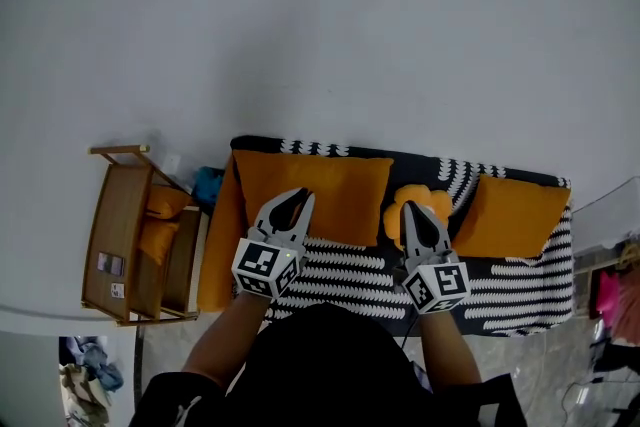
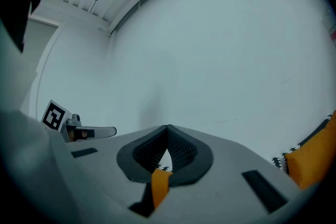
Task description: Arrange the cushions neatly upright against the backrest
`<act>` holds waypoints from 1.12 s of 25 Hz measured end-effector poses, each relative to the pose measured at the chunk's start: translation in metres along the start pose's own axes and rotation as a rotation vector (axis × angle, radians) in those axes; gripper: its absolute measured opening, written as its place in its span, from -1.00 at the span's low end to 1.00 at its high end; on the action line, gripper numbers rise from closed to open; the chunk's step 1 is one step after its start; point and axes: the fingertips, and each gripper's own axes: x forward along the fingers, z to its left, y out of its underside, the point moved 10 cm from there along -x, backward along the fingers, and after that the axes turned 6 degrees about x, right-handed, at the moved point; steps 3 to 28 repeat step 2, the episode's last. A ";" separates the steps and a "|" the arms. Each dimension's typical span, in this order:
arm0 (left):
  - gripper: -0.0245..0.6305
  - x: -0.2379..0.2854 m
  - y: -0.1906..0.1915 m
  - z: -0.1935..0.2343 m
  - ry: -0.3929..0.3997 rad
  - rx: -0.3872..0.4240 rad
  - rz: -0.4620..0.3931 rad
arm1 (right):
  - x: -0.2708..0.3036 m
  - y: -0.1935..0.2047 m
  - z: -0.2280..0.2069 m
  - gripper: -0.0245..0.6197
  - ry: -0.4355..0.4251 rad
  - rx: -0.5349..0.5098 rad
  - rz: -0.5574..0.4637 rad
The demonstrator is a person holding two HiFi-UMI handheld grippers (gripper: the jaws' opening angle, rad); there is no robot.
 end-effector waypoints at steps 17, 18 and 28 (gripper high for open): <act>-0.77 -0.001 0.001 -0.002 0.001 -0.001 0.004 | -0.001 0.000 0.000 -0.84 -0.003 0.003 0.002; -0.77 -0.001 0.001 -0.002 0.001 -0.001 0.004 | -0.001 0.000 0.000 -0.84 -0.003 0.003 0.002; -0.77 -0.001 0.001 -0.002 0.001 -0.001 0.004 | -0.001 0.000 0.000 -0.84 -0.003 0.003 0.002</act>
